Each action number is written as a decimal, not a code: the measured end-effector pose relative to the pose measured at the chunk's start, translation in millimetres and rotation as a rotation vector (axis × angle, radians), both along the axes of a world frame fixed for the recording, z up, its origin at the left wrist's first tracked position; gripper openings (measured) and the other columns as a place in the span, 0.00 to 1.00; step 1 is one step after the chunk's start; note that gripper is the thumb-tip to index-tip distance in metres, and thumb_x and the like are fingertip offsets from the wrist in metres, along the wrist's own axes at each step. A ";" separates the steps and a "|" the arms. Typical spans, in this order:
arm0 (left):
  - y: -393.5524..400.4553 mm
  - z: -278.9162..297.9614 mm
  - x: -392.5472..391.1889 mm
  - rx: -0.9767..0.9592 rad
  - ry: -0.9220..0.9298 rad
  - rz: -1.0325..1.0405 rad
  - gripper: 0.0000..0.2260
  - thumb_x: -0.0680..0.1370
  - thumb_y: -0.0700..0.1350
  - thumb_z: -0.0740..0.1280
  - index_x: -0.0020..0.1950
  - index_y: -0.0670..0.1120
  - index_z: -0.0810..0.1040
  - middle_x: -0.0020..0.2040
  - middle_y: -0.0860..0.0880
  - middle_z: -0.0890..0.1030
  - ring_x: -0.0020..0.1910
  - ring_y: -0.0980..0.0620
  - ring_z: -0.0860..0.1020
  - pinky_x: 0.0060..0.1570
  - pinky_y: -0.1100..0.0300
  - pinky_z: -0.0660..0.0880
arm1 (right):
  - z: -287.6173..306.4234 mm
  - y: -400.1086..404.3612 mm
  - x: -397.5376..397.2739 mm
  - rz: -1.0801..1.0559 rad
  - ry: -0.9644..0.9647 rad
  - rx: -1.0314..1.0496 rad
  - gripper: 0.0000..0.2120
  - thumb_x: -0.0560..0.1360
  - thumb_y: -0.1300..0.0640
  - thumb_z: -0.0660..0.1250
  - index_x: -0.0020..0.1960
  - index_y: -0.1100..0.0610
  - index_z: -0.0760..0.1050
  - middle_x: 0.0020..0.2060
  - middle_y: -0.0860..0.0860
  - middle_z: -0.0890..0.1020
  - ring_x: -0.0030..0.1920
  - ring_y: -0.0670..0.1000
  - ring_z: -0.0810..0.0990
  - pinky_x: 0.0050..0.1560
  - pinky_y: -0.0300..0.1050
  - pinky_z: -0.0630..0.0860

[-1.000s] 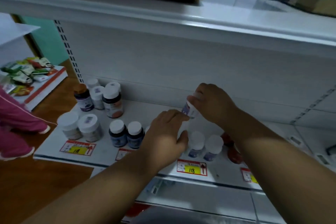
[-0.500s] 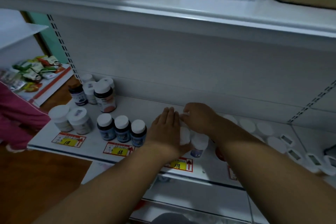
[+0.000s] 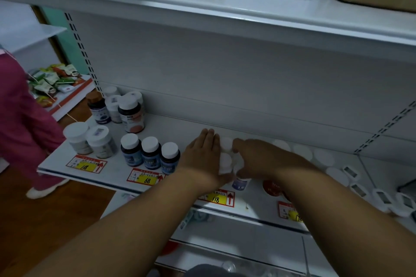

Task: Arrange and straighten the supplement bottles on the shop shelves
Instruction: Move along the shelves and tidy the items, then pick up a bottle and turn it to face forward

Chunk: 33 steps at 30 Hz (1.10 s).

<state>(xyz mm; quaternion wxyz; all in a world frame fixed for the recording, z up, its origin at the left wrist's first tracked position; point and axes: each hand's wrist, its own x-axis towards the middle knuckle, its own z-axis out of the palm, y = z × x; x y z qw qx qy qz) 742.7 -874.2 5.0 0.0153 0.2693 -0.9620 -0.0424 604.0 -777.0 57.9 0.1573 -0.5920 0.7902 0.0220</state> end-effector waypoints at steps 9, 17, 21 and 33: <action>1.2 4.4 0.1 0.002 0.010 -0.011 0.50 0.71 0.73 0.57 0.78 0.43 0.39 0.79 0.45 0.40 0.77 0.47 0.39 0.74 0.53 0.41 | -4.6 2.3 1.8 -0.013 -0.022 -0.079 0.26 0.67 0.52 0.73 0.61 0.54 0.67 0.49 0.54 0.76 0.47 0.55 0.77 0.42 0.47 0.73; -41.2 12.7 56.7 0.047 0.217 -0.004 0.51 0.69 0.75 0.57 0.78 0.45 0.42 0.79 0.48 0.45 0.77 0.50 0.45 0.68 0.58 0.38 | 21.4 -53.8 27.7 -0.049 -0.025 -0.421 0.08 0.75 0.54 0.64 0.51 0.55 0.68 0.46 0.53 0.74 0.43 0.52 0.74 0.41 0.46 0.70; -89.5 29.3 102.3 0.012 0.236 0.031 0.47 0.71 0.74 0.55 0.78 0.44 0.49 0.78 0.45 0.54 0.76 0.46 0.54 0.73 0.52 0.52 | 19.9 -116.1 71.0 0.001 -0.121 -0.540 0.07 0.76 0.55 0.64 0.52 0.55 0.71 0.46 0.53 0.75 0.44 0.51 0.75 0.41 0.43 0.67; -202.1 42.1 201.5 0.013 0.305 0.042 0.34 0.74 0.67 0.61 0.74 0.50 0.61 0.72 0.50 0.67 0.70 0.49 0.65 0.66 0.56 0.63 | -22.2 -287.3 153.8 -0.096 -0.239 -0.414 0.28 0.70 0.58 0.72 0.65 0.56 0.64 0.60 0.59 0.73 0.55 0.58 0.75 0.48 0.45 0.70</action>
